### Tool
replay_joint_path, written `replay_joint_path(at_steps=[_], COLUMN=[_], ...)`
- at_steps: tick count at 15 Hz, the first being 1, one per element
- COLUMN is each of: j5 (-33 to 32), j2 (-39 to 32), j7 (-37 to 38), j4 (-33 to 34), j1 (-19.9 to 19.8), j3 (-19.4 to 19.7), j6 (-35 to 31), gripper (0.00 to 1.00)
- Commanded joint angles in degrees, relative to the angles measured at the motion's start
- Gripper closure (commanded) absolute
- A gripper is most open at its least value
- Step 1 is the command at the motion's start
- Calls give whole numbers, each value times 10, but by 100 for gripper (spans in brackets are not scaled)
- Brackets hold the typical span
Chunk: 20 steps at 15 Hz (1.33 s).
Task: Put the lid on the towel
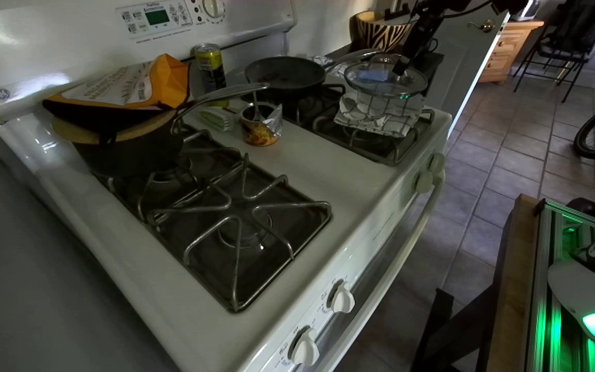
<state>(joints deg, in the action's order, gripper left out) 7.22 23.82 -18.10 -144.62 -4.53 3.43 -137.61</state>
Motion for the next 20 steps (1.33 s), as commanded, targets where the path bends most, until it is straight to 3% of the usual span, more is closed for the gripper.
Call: replay_joint_path(at_steps=[1, 8, 13, 20], j5=[-20, -41, -29, -17], j2=[-6, -67, -127, -151], j7=[30, 38, 24, -15], j4=[-9, 11, 23, 60], j1=[13, 13, 19, 23], j3=[5, 7, 13, 16], j6=[-29, -28, -104, -17], gripper=[95, 95, 95, 95])
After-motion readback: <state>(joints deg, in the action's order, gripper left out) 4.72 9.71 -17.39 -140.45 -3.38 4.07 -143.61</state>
